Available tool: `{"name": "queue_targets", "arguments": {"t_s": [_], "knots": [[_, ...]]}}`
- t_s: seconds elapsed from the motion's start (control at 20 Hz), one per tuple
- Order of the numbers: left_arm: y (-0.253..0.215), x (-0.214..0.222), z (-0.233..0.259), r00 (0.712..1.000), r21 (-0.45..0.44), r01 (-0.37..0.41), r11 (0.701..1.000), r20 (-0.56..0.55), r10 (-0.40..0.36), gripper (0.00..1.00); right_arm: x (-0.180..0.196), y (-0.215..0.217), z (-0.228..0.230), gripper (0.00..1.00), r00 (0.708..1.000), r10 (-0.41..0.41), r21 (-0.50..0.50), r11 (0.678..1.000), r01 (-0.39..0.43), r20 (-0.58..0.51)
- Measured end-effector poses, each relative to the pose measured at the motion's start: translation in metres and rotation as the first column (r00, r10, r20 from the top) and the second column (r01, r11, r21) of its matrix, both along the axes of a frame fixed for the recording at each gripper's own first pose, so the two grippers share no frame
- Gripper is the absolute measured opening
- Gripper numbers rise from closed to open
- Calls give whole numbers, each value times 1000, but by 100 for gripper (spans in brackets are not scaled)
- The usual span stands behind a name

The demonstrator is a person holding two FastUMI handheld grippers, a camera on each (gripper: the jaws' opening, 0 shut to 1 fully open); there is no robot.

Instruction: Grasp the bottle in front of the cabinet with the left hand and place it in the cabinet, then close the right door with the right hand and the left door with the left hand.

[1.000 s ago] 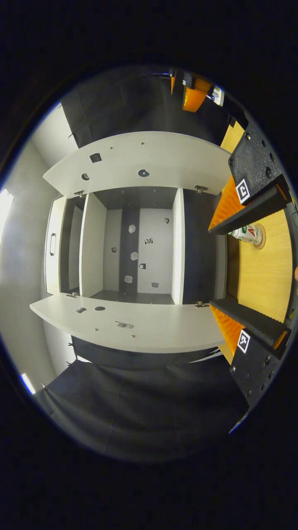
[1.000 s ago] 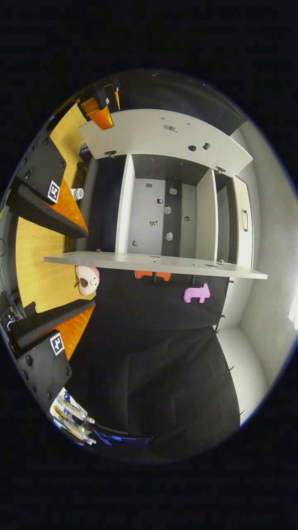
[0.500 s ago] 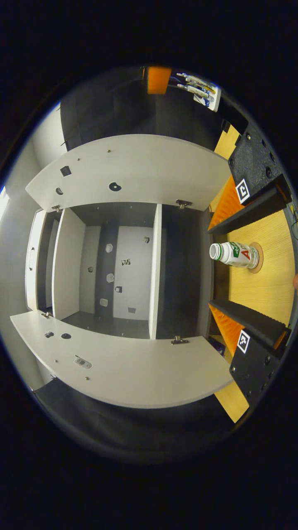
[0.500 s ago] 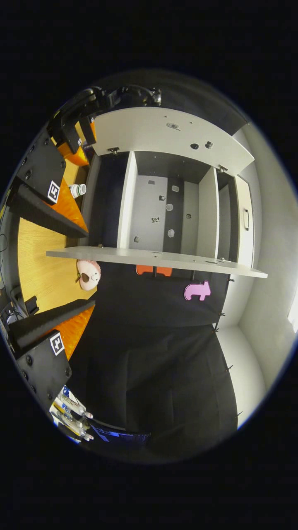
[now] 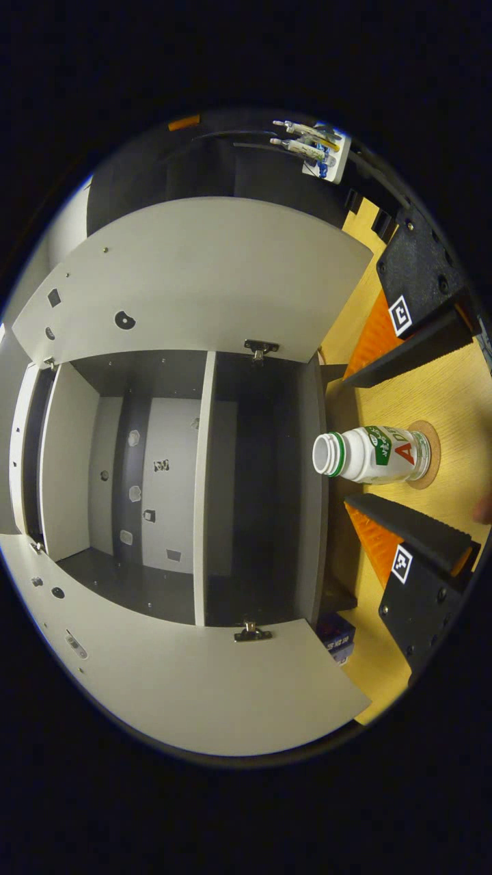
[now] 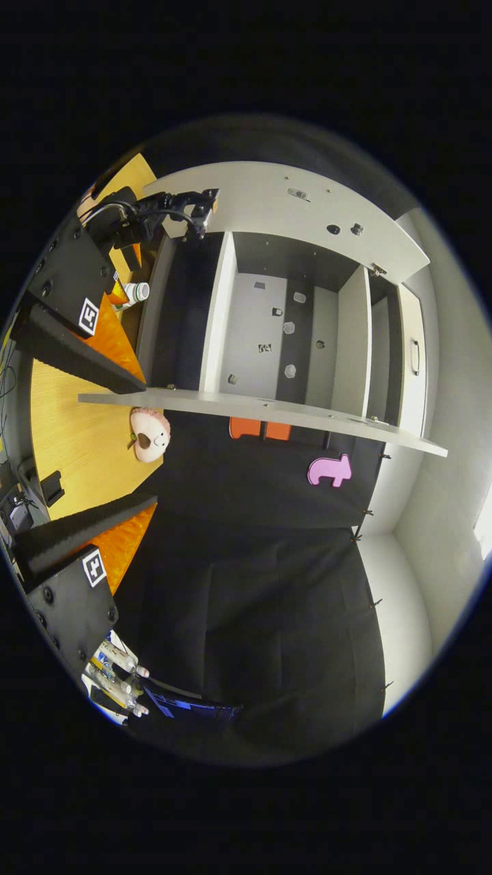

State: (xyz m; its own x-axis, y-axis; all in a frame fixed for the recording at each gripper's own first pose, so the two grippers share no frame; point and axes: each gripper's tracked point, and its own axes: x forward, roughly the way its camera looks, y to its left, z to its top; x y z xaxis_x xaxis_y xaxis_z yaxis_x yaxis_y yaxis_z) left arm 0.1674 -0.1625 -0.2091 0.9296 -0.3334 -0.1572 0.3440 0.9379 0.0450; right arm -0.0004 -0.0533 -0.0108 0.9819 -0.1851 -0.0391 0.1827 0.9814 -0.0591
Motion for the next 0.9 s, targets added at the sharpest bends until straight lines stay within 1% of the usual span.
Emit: {"name": "queue_targets", "arguments": {"t_s": [0.1,0.15,0.2,0.55,0.6,0.65,0.7,0.8,0.85,0.9], "knots": [[-2,10,-9,1000,5,-4,1000,-3,4,96,2,-7,-2,97,1000,-21,4,1000,21,-4],[-3,16,-14,1000,15,-3,1000,-6,3,95,3,-11,-3,100,999,-31,1,1000,31,-8],[-4,21,-19,1000,24,-2,1000,-13,2,96,4,-14,-4,97,999,-39,-4,999,39,-15],[-4,41,-50,996,31,-30,999,-77,33,96,14,-21,-12,97,997,-62,-4,998,62,-41],[-6,40,-52,996,33,-23,999,-86,26,96,14,-22,-14,92,997,-63,-3,998,63,-40],[-5,41,-55,996,38,-19,999,-88,22,95,14,-23,-15,97,997,-66,0,998,66,-42],[-4,42,-56,996,45,-16,999,-87,20,95,14,-23,-15,97,997,-70,4,998,70,-44],[-3,41,-53,996,57,-7,998,-87,12,92,12,-23,-17,97,996,-75,15,997,76,-49],[-3,42,-53,996,66,-6,998,-89,12,83,11,-23,-19,97,996,-74,20,997,75,-52],[-2,41,-52,995,60,-2,998,-97,8,79,10,-24,-20,97,996,-73,24,997,75,-53]]}}
